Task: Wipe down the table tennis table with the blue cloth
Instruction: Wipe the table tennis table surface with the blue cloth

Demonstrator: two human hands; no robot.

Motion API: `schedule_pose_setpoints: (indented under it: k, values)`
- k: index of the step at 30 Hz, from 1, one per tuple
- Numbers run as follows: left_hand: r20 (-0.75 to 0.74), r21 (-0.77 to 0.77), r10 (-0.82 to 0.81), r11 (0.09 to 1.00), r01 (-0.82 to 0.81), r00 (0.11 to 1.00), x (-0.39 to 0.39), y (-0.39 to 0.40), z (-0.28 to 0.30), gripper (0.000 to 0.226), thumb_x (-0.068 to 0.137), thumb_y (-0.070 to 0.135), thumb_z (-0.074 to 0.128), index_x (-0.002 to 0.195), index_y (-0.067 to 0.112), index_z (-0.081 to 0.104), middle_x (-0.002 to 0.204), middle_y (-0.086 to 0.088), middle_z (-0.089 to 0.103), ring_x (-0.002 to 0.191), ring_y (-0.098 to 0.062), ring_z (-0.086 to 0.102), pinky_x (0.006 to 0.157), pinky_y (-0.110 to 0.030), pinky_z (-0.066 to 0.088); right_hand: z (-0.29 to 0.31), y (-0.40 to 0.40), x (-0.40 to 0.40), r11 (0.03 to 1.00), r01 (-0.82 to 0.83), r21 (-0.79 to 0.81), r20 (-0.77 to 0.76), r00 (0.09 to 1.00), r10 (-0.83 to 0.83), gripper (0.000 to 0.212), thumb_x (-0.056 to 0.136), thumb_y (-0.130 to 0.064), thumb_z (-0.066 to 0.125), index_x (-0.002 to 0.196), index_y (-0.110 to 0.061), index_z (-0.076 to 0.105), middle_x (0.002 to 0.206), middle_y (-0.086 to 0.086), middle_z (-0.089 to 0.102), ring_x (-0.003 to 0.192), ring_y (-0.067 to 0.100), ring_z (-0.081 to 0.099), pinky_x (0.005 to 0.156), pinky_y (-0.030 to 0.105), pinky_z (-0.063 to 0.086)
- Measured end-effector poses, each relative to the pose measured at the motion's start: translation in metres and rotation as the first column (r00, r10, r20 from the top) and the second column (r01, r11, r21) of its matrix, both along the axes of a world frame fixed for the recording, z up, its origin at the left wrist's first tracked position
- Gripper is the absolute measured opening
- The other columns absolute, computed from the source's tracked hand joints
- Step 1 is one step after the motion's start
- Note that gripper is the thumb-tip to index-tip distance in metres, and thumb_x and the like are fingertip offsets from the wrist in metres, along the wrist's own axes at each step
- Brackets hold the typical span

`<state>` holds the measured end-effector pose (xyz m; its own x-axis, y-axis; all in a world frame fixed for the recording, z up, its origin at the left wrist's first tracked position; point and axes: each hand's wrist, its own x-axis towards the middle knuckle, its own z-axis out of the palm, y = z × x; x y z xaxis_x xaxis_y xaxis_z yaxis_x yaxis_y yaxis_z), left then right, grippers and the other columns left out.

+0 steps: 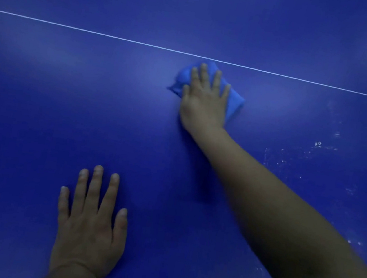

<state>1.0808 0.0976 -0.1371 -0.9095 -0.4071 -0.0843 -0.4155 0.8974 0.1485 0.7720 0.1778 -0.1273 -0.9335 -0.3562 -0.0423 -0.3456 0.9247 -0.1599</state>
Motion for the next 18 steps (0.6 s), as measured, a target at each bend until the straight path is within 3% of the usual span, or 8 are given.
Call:
schedule_pose_setpoints:
  k: [2, 4, 6, 9, 11, 13, 16, 18]
  values:
    - [-0.005, -0.015, 0.001, 1.000, -0.001, 1.000, -0.001, 0.000, -0.001, 0.069, 0.094, 0.046, 0.033, 0.155, 0.014, 0.031, 0.165, -0.012, 0.022, 0.154, -0.032, 0.014, 0.121, -0.054, 0.003, 0.004, -0.015, -0.015, 0.997, -0.073, -0.030, 0.046, 0.996, 0.074, 0.055, 0.107, -0.037, 0.022, 0.159, -0.022, 0.016, 0.168, -0.003, 0.009, 0.154, 0.029, 0.001, 0.121, 0.055, 0.000]
    - [-0.012, -0.013, 0.000, 1.000, -0.001, 1.000, -0.002, 0.001, -0.001, 0.069, 0.094, 0.046, 0.032, 0.155, 0.014, 0.030, 0.165, -0.012, 0.022, 0.153, -0.033, 0.014, 0.122, -0.053, 0.002, 0.003, 0.003, -0.048, 0.999, -0.045, 0.020, 0.009, 0.999, 0.045, 0.054, 0.107, -0.036, 0.023, 0.159, -0.021, 0.019, 0.168, -0.001, 0.012, 0.154, 0.031, 0.006, 0.120, 0.055, 0.003]
    - [-0.011, -0.014, 0.001, 1.000, -0.001, 1.000, -0.001, 0.001, 0.000, 0.068, 0.094, 0.045, 0.032, 0.155, 0.014, 0.028, 0.165, -0.012, 0.022, 0.153, -0.033, 0.015, 0.122, -0.053, 0.002, 0.002, 0.047, -0.084, 0.982, 0.183, 0.049, -0.030, 0.983, -0.182, 0.053, 0.107, -0.033, 0.022, 0.159, -0.018, 0.019, 0.167, 0.001, 0.014, 0.153, 0.034, 0.008, 0.119, 0.057, 0.005]
    - [-0.006, -0.003, 0.001, 1.000, -0.001, 1.000, -0.002, 0.002, 0.001, 0.068, 0.094, 0.045, 0.032, 0.155, 0.016, 0.024, 0.165, -0.012, 0.022, 0.153, -0.033, 0.015, 0.122, -0.053, 0.001, 0.007, 0.128, -0.109, 0.794, 0.608, -0.020, 0.025, 0.794, -0.608, 0.055, 0.107, -0.036, 0.020, 0.160, -0.019, 0.018, 0.168, 0.001, 0.011, 0.154, 0.035, 0.004, 0.121, 0.059, 0.003]
    - [0.009, 0.001, -0.002, 1.000, 0.002, 1.000, -0.002, 0.000, 0.001, 0.068, 0.095, 0.045, 0.032, 0.156, 0.015, 0.024, 0.165, -0.012, 0.021, 0.154, -0.032, 0.013, 0.123, -0.052, -0.001, 0.009, 0.146, -0.102, 0.710, 0.703, -0.042, 0.060, 0.712, -0.700, 0.056, 0.107, -0.038, 0.021, 0.160, -0.018, 0.018, 0.168, 0.002, 0.011, 0.154, 0.035, 0.003, 0.121, 0.059, 0.001]
    - [0.022, -0.002, -0.002, 1.000, 0.002, 1.000, 0.000, -0.001, 0.001, 0.068, 0.095, 0.045, 0.032, 0.156, 0.015, 0.027, 0.165, -0.011, 0.020, 0.154, -0.032, 0.011, 0.123, -0.051, -0.003, 0.004, 0.126, -0.083, 0.804, 0.593, -0.039, 0.013, 0.805, -0.593, 0.056, 0.107, -0.036, 0.024, 0.159, -0.015, 0.019, 0.167, 0.004, 0.013, 0.153, 0.037, 0.006, 0.120, 0.059, 0.004]
    - [0.014, 0.005, 0.003, 1.000, -0.003, 1.000, 0.000, -0.001, 0.001, 0.069, 0.094, 0.046, 0.032, 0.155, 0.014, 0.030, 0.165, -0.011, 0.021, 0.154, -0.031, 0.011, 0.121, -0.053, 0.000, -0.003, 0.075, -0.045, 0.992, 0.128, 0.014, -0.047, 0.991, -0.127, 0.054, 0.107, -0.034, 0.028, 0.158, -0.016, 0.022, 0.167, 0.004, 0.017, 0.153, 0.035, 0.011, 0.120, 0.056, 0.009]
    - [0.005, 0.021, 0.015, 1.000, -0.016, 1.000, -0.001, 0.000, 0.000, 0.070, 0.093, 0.047, 0.032, 0.155, 0.015, 0.031, 0.166, -0.010, 0.020, 0.154, -0.031, 0.011, 0.121, -0.052, 0.000, -0.003, 0.063, -0.035, 0.992, -0.127, 0.022, 0.006, 0.992, 0.127, 0.054, 0.107, -0.036, 0.028, 0.158, -0.020, 0.023, 0.167, 0.000, 0.018, 0.153, 0.031, 0.011, 0.120, 0.054, 0.008]
